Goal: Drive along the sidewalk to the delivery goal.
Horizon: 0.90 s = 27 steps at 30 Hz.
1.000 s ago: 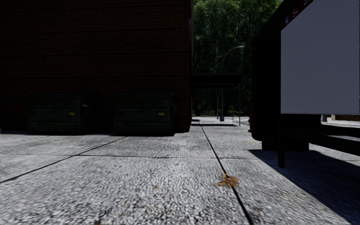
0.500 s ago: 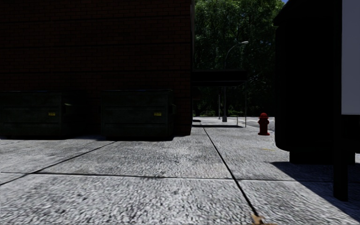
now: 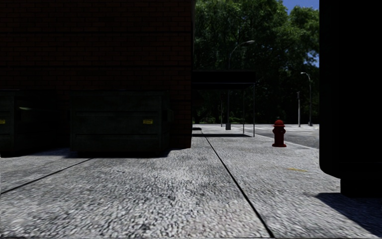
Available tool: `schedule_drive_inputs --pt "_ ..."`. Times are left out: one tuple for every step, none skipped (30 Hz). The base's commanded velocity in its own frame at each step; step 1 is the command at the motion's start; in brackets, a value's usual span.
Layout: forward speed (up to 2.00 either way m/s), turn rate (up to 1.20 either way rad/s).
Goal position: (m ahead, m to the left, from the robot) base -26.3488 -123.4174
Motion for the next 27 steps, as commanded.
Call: schedule_drive_inputs --pt "1.88 -1.18" --pt "1.88 -0.38" --pt "1.85 0.00" --pt "1.84 0.00" --pt "1.84 0.00" --pt "1.84 0.00" --pt "1.83 0.00" --pt "1.83 0.00" --pt "1.83 0.00" --pt "1.83 0.00" --pt "1.83 0.00" --pt "1.82 0.00" --pt "1.82 0.00" --pt "1.82 0.00" --pt "1.82 0.00" --pt "1.82 0.00" --pt "1.82 0.00" --pt "1.82 0.00" --pt "1.82 0.00" --pt "1.82 0.00" --pt "1.82 0.00" --pt "1.82 0.00" --pt "1.82 0.00" --pt "1.81 0.00" --pt "1.81 0.00" --pt "1.81 0.00" --pt "1.81 0.00"
